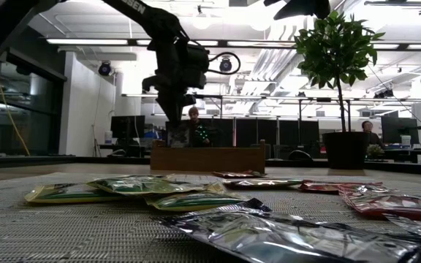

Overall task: Pick & Place Tea
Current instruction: Put the purple tea bag into the left section of the wooden organizer, then put the yellow tea bag into the middle section of the wooden organizer

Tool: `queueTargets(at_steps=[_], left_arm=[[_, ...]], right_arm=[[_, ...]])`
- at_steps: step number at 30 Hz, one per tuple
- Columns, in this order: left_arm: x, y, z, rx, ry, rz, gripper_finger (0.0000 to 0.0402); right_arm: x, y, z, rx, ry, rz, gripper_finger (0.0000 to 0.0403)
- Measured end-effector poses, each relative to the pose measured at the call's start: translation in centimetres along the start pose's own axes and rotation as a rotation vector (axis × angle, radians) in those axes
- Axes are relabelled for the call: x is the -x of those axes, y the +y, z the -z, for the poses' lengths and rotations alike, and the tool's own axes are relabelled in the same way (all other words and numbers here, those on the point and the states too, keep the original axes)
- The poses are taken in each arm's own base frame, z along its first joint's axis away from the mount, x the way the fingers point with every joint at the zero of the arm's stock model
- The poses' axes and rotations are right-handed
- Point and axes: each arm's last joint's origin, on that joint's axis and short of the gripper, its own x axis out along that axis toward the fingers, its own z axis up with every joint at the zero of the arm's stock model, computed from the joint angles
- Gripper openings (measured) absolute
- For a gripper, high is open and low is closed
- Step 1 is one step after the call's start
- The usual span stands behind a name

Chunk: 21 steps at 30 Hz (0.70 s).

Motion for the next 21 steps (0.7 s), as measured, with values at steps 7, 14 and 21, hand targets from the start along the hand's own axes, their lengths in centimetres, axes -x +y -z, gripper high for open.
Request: queueTargets(at_steps=[7, 14, 21], left_arm=[[0.0, 0.0, 0.1, 0.007, 0.016, -0.011, 0.0063], [0.0, 0.2, 0.0, 0.006, 0.031, -0.039, 0.014], [2.2, 0.8, -0.8, 0.013, 0.013, -0.126, 0.0152]], right_arm=[[0.0, 0.0, 0.0, 0.002, 0.005, 0.001, 0.0252], [0.0, 0.0, 0.1, 0.006, 0.013, 0.004, 0.0252], [0.0, -0.1, 0.2, 0.009, 0.018, 0.005, 0.0252]])
